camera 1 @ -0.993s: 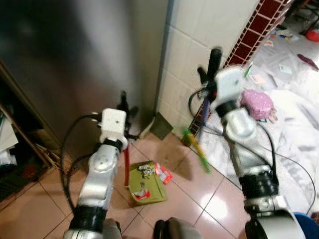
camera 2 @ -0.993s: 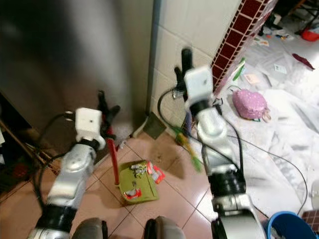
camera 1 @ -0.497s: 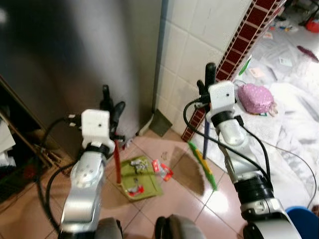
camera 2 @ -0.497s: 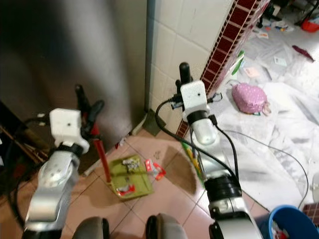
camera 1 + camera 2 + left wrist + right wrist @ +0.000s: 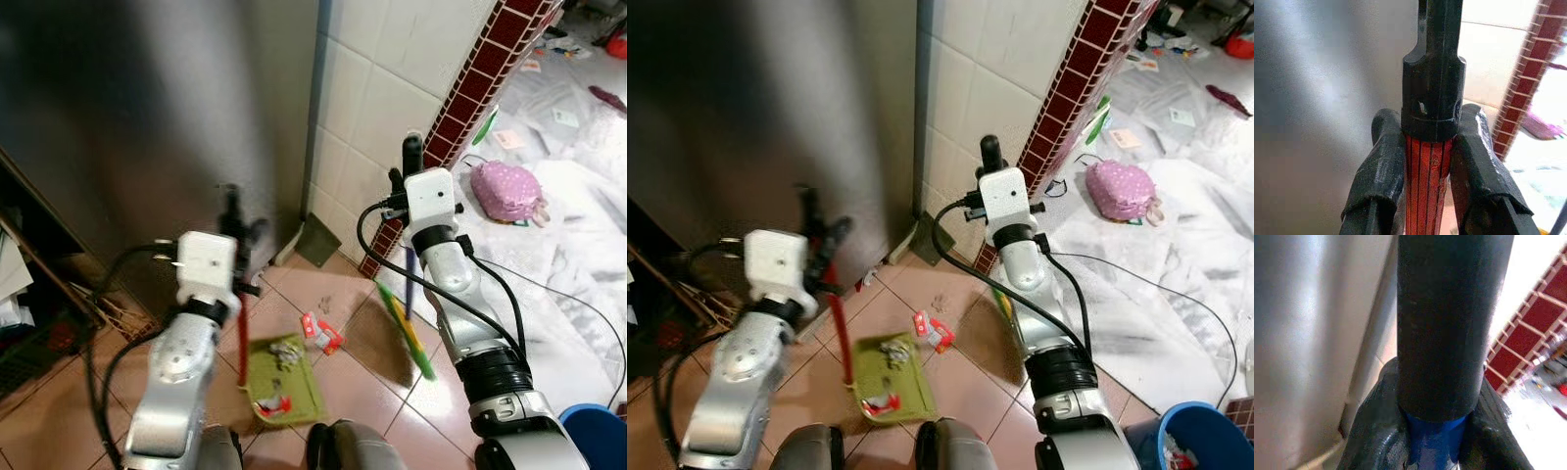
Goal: Sweep floor
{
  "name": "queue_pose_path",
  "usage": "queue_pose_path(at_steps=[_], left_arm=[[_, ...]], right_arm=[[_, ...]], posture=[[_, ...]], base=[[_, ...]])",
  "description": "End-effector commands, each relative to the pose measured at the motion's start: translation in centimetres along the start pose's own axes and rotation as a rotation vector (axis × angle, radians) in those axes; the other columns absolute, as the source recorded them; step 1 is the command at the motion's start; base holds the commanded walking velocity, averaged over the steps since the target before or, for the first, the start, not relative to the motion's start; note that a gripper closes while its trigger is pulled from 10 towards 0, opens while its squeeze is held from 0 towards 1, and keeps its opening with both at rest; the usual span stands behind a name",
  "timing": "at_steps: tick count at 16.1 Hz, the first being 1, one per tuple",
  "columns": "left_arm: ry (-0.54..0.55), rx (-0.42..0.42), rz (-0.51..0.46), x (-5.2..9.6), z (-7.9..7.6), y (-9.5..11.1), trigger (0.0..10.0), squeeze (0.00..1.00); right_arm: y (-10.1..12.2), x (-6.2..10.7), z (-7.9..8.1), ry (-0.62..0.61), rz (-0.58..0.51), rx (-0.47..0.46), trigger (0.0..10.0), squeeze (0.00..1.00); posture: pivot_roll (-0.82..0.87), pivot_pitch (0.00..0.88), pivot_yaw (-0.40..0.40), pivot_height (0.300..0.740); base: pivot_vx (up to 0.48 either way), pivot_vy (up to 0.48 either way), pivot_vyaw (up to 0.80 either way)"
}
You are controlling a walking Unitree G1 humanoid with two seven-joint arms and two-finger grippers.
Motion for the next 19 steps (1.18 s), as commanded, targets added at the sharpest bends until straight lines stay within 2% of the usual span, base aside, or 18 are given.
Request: queue_pose_path(at_steps=[1, 2, 3, 4, 9, 11, 19], left_arm=[[-0.035, -0.028, -0.062, 0.3, -0.8, 1.6, 10.0, 0.00], [-0.043, -0.025, -0.057, 0.4, -0.9, 1.4, 10.0, 0.00], [-0.050, -0.017, -0.050, 0.6, -1.0, 1.3, 10.0, 0.00], [-0.057, -0.012, -0.047, 0.5, -1.1, 1.3, 10.0, 0.00], [-0.058, 0.004, -0.039, 0.5, -0.9, 1.3, 10.0, 0.00], [-0.060, 0.007, -0.037, 0.5, -0.9, 1.3, 10.0, 0.00], [-0.082, 0.015, -0.027, 0.5, -1.3, 1.2, 10.0, 0.00]], right_arm=[[-1.2, 0.2, -1.2, -0.048, 0.058, -0.007, 10.0, 0.00], [-1.6, 0.3, -1.1, -0.053, 0.077, -0.029, 10.0, 0.00], [-2.2, 0.6, -0.7, -0.068, 0.112, -0.098, 10.0, 0.00], [-2.3, 0.6, -0.4, -0.075, 0.118, -0.112, 10.0, 0.00], [-2.4, 0.7, -0.2, -0.083, 0.124, -0.132, 10.0, 0.00], [-2.5, 0.6, -0.4, -0.089, 0.129, -0.138, 10.0, 0.00], [-2.8, 0.9, -0.5, -0.091, 0.135, -0.140, 10.0, 0.00]], posture=[[0.03, 0.134, -0.086, 0.740], [0.03, 0.133, -0.084, 0.740], [0.03, 0.131, -0.078, 0.740], [0.03, 0.131, -0.075, 0.740], [0.04, 0.133, -0.069, 0.740], [0.04, 0.133, -0.069, 0.740], [0.03, 0.139, -0.069, 0.740]], base=[[0.000, 0.000, 0.00], [0.000, 0.000, 0.00], [0.000, 0.000, 0.00], [0.000, 0.000, -0.52], [0.000, 0.000, -0.80], [0.000, 0.000, 0.00], [-0.300, 0.000, 0.00]])
Point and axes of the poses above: a point about 5 cm out from each wrist's last joint towards the gripper, its own x axis pointing back from the gripper into the wrist, its own y axis along the axis of the wrist's last joint, z = x × y, the point moved 4 cm from there along -x, pointing out of the wrist towards the gripper, and after that the axes turned 8 degrees about x, right-handed, at the moved point
